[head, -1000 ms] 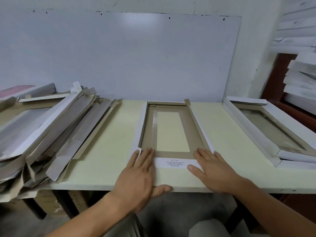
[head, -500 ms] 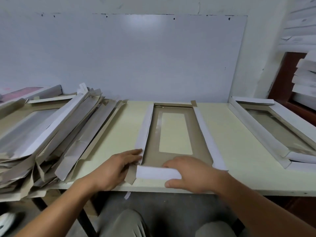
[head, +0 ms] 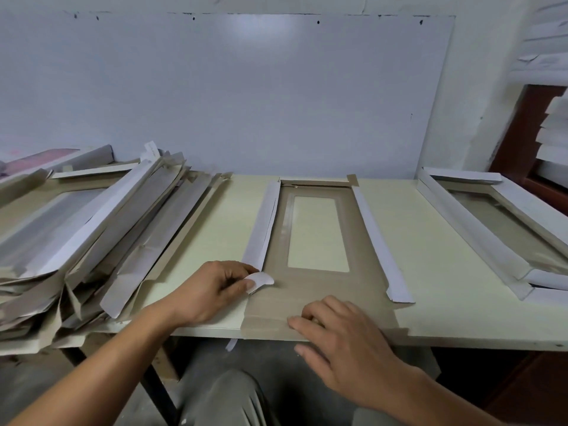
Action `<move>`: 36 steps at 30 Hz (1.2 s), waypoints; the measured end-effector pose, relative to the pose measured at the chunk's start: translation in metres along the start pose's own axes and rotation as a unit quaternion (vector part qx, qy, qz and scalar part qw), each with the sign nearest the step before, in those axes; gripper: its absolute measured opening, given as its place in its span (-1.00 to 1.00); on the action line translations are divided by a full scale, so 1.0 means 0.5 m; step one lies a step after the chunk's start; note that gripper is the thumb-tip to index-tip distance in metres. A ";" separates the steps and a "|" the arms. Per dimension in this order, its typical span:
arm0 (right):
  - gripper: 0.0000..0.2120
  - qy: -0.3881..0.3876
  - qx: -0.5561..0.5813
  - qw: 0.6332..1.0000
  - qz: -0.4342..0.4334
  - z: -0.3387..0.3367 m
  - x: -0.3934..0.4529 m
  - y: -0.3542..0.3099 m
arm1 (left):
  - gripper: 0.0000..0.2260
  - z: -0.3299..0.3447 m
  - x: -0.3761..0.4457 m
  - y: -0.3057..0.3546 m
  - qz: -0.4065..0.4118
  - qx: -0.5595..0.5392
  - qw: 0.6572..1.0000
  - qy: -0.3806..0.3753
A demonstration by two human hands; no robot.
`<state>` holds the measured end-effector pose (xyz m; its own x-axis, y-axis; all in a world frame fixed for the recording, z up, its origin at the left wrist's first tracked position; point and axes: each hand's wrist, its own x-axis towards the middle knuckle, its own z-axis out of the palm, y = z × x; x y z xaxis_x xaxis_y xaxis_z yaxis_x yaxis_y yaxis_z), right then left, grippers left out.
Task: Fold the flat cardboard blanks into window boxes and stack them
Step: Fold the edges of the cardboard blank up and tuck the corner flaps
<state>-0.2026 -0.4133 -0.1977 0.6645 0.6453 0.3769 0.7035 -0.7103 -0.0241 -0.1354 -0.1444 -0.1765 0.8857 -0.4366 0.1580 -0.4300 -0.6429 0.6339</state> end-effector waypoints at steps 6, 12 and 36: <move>-0.56 -0.091 0.158 0.982 0.043 -0.058 0.002 0.017 | -0.85 0.030 0.019 0.038 0.022 0.126 0.991 0.029; -0.65 -0.037 0.062 0.968 0.242 -0.171 -0.059 0.222 | -0.75 0.030 0.021 0.035 0.003 0.094 0.995 0.034; -0.75 -0.230 0.258 0.914 0.211 -0.138 -0.046 0.277 | -0.80 -0.021 -0.001 0.049 0.048 0.131 0.984 -0.106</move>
<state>-0.1378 -0.5461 -0.1458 0.8562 0.4795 -0.1925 0.3072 -0.7720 -0.5564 -0.1447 -0.1533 -0.1531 0.7945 -0.6067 0.0278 -0.5646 -0.7210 0.4017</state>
